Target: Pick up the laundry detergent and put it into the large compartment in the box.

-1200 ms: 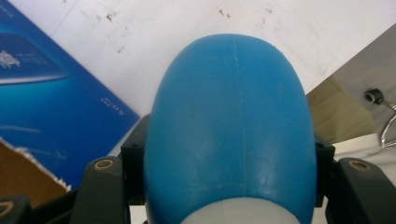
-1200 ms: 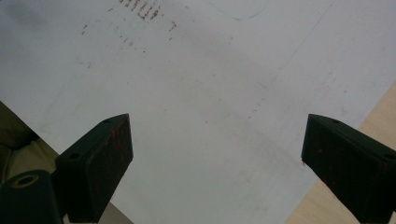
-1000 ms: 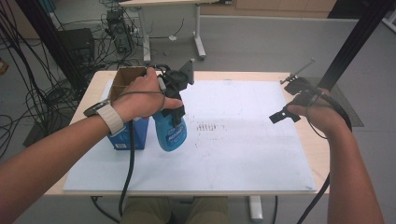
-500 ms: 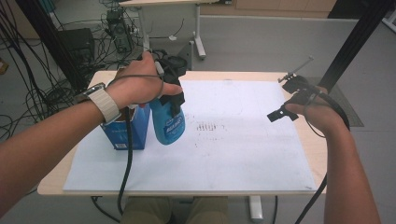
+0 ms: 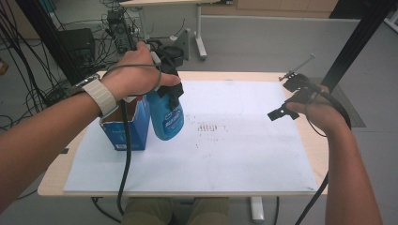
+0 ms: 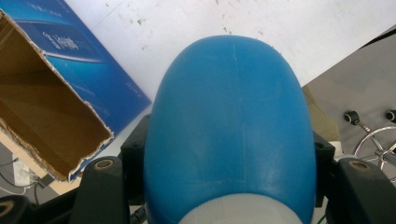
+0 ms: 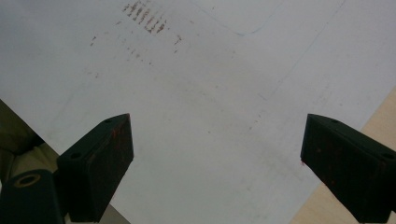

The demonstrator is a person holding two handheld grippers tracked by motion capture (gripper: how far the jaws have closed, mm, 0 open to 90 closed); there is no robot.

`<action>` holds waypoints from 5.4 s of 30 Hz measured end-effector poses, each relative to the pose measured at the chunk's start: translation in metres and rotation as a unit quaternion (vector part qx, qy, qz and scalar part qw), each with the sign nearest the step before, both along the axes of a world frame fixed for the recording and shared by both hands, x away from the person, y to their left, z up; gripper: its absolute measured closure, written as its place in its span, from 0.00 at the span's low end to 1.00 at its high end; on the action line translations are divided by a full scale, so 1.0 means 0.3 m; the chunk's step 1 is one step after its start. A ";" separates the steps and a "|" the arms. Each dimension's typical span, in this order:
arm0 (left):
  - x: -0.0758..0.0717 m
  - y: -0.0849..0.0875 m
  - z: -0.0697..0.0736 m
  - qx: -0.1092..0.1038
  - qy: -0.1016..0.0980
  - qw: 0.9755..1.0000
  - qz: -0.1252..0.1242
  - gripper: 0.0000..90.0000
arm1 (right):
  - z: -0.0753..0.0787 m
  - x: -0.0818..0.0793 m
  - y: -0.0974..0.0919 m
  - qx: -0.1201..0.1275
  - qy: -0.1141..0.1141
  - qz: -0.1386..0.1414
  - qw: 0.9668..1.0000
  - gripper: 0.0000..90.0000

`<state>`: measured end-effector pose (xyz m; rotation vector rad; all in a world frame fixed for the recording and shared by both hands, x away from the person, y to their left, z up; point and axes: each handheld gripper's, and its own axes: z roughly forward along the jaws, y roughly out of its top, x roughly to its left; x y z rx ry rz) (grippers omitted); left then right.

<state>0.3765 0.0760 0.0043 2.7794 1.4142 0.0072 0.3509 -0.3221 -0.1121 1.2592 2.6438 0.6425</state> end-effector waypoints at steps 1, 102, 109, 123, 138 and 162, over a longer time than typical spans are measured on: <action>0.004 0.008 0.003 -0.004 0.001 1.000 0.005 0.43 | 0.000 0.000 -0.001 0.000 0.000 0.000 1.000 0.10; 0.198 0.476 0.151 -0.008 -0.016 0.953 0.304 0.43 | -0.054 0.076 0.007 0.015 0.004 0.022 1.000 0.10; 0.213 0.481 0.121 -0.004 -0.016 0.952 0.307 0.43 | -0.061 0.079 0.006 0.014 0.005 0.022 1.000 0.10; 0.224 0.472 0.092 -0.001 -0.022 0.952 0.304 0.43 | -0.066 0.085 0.009 0.011 0.008 0.022 1.000 0.10; 0.245 0.464 0.039 0.010 -0.022 0.953 0.303 0.43 | -0.078 0.090 0.011 0.009 0.012 0.020 1.000 0.10; 0.265 0.465 -0.071 0.011 -0.025 0.952 0.303 0.43 | -0.083 0.088 0.006 0.006 0.016 0.017 1.000 0.10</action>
